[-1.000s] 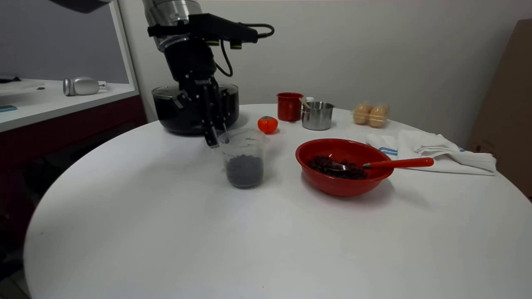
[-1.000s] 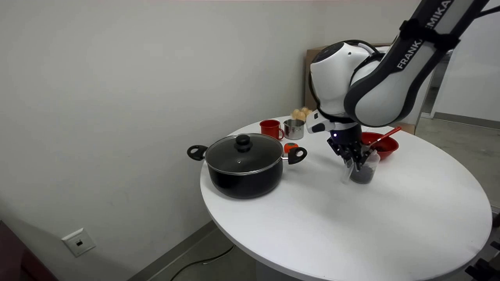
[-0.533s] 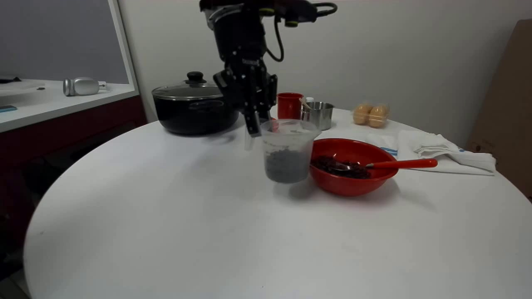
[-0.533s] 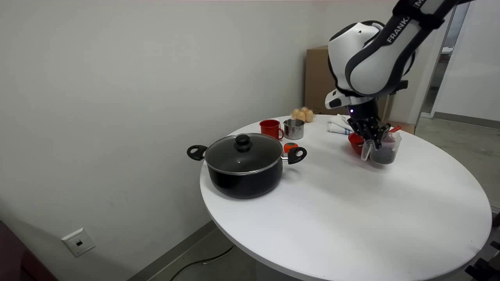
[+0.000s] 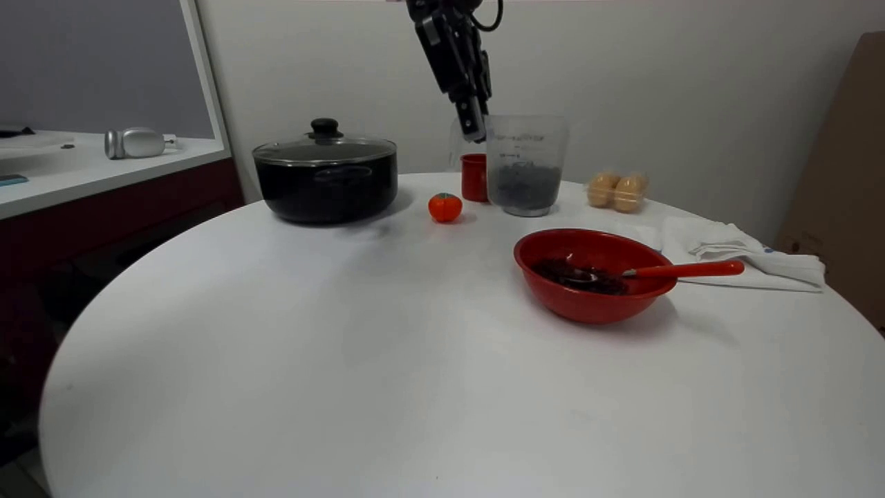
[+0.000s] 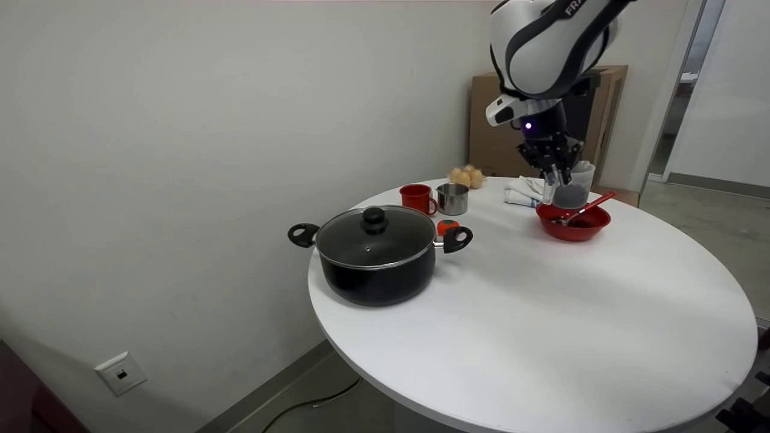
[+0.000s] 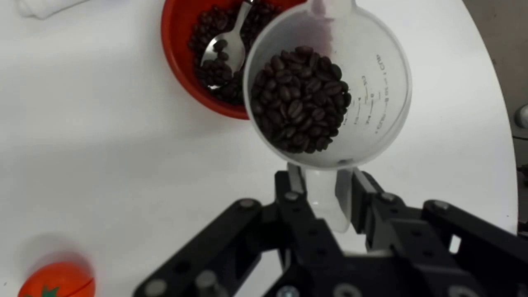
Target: Pour all the beans in the jar into the red bowl
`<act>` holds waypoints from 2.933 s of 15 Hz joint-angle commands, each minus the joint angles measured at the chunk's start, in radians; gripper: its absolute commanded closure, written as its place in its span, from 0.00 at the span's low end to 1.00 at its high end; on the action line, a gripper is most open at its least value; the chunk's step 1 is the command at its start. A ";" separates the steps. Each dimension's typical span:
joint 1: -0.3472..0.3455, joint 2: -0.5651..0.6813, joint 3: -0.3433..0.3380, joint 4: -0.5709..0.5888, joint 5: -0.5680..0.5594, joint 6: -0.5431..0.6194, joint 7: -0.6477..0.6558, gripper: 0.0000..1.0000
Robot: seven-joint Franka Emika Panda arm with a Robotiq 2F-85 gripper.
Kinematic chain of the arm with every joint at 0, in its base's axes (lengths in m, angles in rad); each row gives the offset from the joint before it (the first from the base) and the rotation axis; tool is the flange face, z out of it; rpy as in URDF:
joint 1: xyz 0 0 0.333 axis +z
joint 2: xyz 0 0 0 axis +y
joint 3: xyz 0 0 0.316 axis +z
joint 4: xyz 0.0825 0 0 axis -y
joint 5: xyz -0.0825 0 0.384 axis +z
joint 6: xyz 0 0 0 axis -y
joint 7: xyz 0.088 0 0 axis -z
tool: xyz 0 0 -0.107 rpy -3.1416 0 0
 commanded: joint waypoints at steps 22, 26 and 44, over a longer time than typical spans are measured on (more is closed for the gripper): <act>-0.164 0.405 -0.005 0.902 0.485 -0.642 -0.411 0.73; -0.173 0.404 -0.006 0.889 0.479 -0.643 -0.434 0.93; -0.325 0.439 0.065 0.839 0.804 -0.890 -0.952 0.93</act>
